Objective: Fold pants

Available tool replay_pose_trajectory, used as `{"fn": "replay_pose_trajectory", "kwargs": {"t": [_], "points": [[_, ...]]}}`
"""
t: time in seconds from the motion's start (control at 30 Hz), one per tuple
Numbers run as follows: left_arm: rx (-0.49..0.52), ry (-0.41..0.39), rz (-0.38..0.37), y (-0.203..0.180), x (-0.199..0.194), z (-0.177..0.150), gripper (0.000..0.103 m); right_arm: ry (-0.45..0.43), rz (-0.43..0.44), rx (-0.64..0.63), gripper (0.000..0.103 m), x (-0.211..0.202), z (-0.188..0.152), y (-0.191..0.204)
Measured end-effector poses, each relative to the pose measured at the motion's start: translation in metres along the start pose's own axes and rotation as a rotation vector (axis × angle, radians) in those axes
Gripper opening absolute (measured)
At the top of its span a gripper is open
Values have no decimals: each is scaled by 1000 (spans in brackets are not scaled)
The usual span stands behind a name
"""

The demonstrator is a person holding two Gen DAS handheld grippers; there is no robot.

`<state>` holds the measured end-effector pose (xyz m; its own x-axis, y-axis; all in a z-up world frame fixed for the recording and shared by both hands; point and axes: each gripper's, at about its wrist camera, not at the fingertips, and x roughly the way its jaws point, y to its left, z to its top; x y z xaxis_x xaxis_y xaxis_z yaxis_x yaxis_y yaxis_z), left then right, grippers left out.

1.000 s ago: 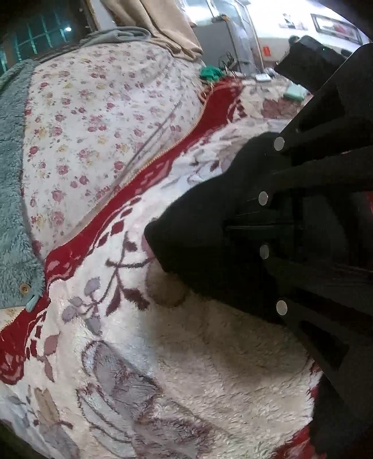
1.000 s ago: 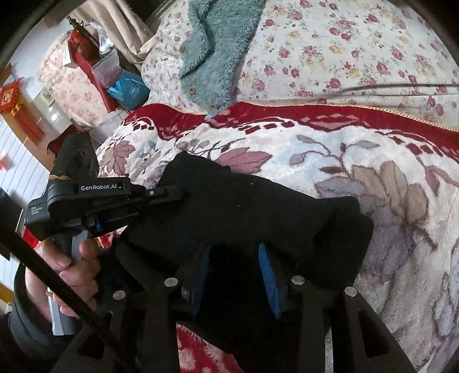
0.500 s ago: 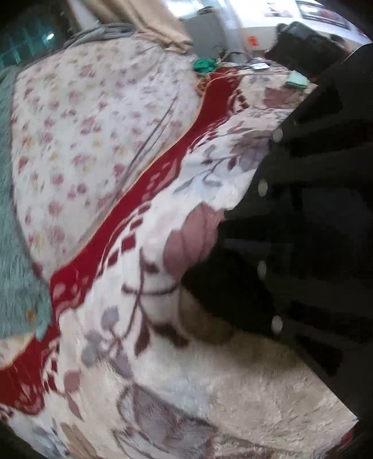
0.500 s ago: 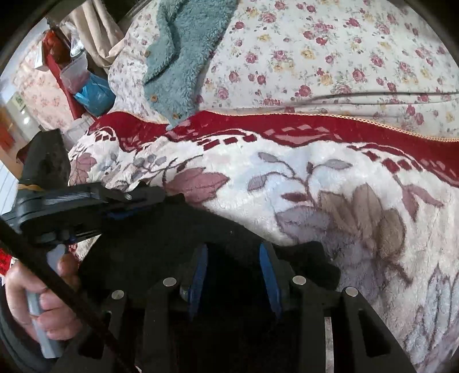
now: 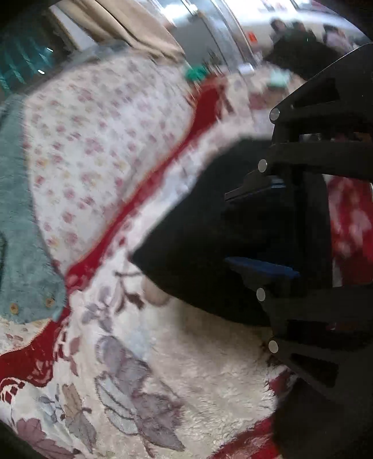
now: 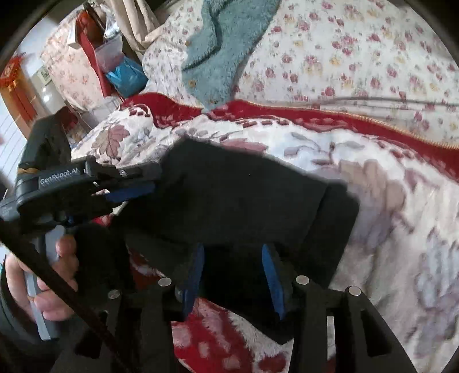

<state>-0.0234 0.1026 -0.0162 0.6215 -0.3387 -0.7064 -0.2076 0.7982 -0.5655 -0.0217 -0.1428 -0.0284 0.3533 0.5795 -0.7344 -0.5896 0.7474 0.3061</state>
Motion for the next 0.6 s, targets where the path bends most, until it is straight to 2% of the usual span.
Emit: {"fn": "replay_pose_trajectory", "kwargs": {"t": [0.1,0.17,0.2,0.23,0.3,0.37,0.4,0.5,0.57,0.6], "points": [[31,-20,-32,-7,-14,6,37,-15,60,93,40,-17,8,-8],[28,-72,-60,-6,-33,15,37,-86,98,149,40,-40,10,-21],[25,-101,-59,-3,-42,20,38,-124,99,198,43,-51,9,-32],[20,-123,-50,2,-47,24,41,-153,108,267,51,-59,6,-46],[-40,-130,-19,23,-46,35,63,-197,149,417,66,-63,-5,-75],[-148,-56,-22,46,-30,40,65,-204,211,553,67,-56,-19,-98],[-212,16,-58,58,-14,40,65,-182,245,605,67,-46,-24,-106],[-355,176,-121,80,19,34,65,-109,255,675,68,-21,-31,-116],[-389,164,-133,83,19,36,66,-118,261,668,68,-17,-30,-116],[-390,165,-130,82,20,36,67,-123,278,667,71,-18,-27,-115]]}}
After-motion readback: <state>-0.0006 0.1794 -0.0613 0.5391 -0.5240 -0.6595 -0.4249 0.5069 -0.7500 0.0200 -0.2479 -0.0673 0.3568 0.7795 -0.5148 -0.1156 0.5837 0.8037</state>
